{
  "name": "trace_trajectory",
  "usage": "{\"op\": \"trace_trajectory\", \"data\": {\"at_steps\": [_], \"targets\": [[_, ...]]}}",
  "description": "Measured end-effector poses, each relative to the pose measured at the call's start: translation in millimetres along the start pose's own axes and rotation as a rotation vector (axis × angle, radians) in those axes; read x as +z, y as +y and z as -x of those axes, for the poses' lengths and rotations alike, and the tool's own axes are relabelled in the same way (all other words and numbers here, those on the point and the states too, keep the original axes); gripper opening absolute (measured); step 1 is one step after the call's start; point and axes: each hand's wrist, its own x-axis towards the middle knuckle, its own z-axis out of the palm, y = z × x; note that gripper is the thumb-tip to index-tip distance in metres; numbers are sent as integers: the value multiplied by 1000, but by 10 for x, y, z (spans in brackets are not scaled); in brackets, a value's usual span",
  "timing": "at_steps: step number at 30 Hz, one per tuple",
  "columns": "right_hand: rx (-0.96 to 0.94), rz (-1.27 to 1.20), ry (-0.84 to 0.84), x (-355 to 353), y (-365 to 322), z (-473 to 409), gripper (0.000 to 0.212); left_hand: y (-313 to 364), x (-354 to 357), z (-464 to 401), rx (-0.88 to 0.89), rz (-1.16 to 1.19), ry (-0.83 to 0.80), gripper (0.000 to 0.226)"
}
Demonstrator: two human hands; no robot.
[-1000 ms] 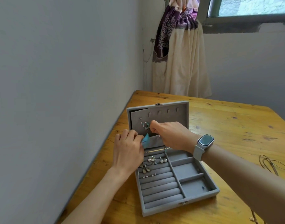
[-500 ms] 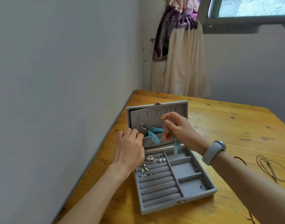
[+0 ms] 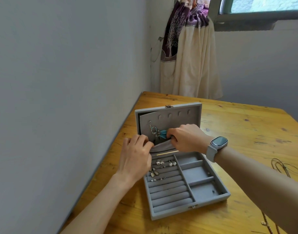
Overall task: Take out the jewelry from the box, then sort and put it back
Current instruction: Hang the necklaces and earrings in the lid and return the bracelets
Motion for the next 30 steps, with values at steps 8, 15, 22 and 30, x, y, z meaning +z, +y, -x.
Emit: {"op": "trace_trajectory", "data": {"at_steps": [8, 15, 22, 30], "targets": [[134, -856, 310, -180, 194, 30, 18, -8, 66, 31, -60, -54, 4, 36], [89, -717, 737, -187, 68, -88, 14, 10, 82, 65, -73, -83, -28, 34], [270, -929, 760, -82, 24, -95, 14, 46, 87, 103, -124, -20, -83, 40], [206, -583, 790, 66, -83, -76, 13, 42, 106, 101, -163, 12, -118, 41]]}}
